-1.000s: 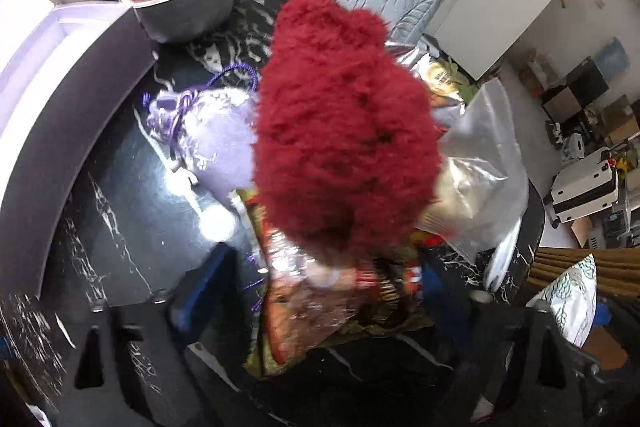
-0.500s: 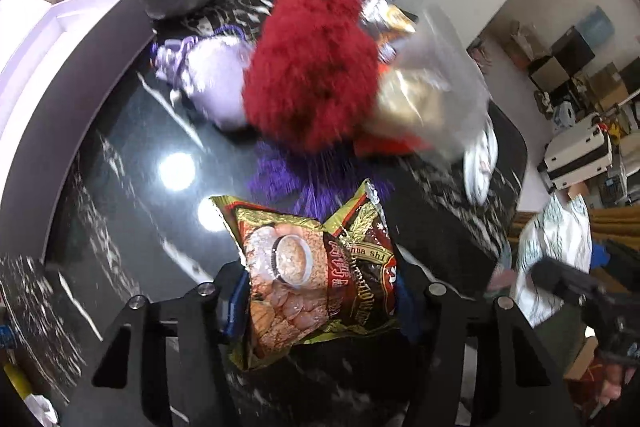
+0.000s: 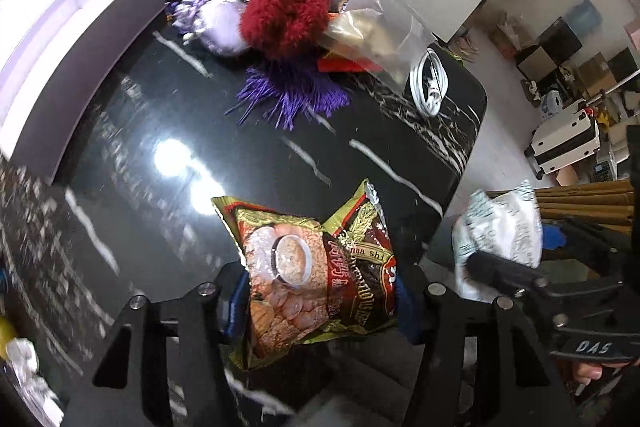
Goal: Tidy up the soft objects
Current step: 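Carry both snack bags up and over to the open lilac gift box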
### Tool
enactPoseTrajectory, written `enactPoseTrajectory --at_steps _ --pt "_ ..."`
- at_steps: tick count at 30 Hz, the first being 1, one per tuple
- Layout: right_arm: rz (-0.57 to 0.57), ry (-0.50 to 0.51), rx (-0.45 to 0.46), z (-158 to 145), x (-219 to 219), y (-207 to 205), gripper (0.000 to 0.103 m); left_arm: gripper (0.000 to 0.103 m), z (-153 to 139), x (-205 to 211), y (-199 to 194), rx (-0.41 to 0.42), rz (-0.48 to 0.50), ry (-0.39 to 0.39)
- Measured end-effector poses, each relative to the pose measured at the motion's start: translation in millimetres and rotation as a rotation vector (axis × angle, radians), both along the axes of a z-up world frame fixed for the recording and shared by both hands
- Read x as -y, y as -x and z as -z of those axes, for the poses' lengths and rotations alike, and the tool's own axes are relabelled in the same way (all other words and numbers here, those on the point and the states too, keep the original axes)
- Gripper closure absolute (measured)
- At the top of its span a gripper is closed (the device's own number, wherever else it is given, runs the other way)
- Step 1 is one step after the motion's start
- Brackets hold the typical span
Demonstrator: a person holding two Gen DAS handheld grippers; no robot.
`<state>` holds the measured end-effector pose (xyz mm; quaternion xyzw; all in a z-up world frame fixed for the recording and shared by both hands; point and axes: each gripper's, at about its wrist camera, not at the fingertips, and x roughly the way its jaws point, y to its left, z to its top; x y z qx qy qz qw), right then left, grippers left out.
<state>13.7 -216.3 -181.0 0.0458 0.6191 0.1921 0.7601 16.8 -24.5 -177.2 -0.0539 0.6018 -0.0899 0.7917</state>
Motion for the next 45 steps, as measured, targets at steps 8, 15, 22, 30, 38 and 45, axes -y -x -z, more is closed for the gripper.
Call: enactPoseTrajectory --at_steps 8,15,22,30,38,45 --pt "-0.19 -0.021 -0.013 -11 -34 15 0.037 0.046 -27 -16 28 0.042 -0.072 -0.012" --pt "-0.356 -0.044 0.036 -39 -76 12 0.037 0.046 -59 -42 48 0.101 -0.169 -0.039" --pt "-0.484 -0.088 0.107 -76 -117 -2 0.037 0.046 -100 -82 52 0.177 -0.303 -0.064" --pt "-0.6 -0.154 0.201 -126 -162 -27 0.037 0.046 -149 -116 41 0.29 -0.413 -0.089" --pt "-0.681 -0.214 0.278 -164 -203 -57 0.037 0.046 -193 -148 27 0.389 -0.52 -0.13" --pt "-0.741 -0.243 0.35 -192 -240 -90 0.037 0.046 -217 -176 5 0.454 -0.573 -0.169"
